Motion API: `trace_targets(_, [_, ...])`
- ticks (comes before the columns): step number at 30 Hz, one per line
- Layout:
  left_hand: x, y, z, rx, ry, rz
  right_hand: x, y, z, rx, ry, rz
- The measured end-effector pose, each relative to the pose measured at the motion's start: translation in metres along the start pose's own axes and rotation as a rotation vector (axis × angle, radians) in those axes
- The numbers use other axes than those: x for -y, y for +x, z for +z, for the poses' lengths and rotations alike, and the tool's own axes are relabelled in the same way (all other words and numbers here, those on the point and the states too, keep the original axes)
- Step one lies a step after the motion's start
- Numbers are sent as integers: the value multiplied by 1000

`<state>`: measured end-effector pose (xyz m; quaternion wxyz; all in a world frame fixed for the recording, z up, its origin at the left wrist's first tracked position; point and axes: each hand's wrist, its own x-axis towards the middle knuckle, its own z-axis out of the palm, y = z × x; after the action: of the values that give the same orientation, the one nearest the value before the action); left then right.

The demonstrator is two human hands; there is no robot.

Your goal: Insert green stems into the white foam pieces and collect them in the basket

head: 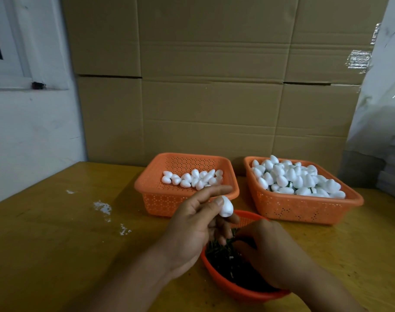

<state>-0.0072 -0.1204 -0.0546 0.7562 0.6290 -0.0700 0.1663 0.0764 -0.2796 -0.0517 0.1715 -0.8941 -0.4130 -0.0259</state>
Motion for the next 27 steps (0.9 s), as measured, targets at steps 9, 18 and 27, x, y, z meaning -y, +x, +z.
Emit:
trace_targets(9, [-6,1,-2,-34,-170,-127,3,-5,-2,-87,78,-3])
trace_targets(18, [-9,0,-2,-42,-183,-188,-1,-8,-6,-134,144,-13])
trace_targets(27, [-6,1,-4,-86,-169,-200,3,-10,-11,-497,554,-74])
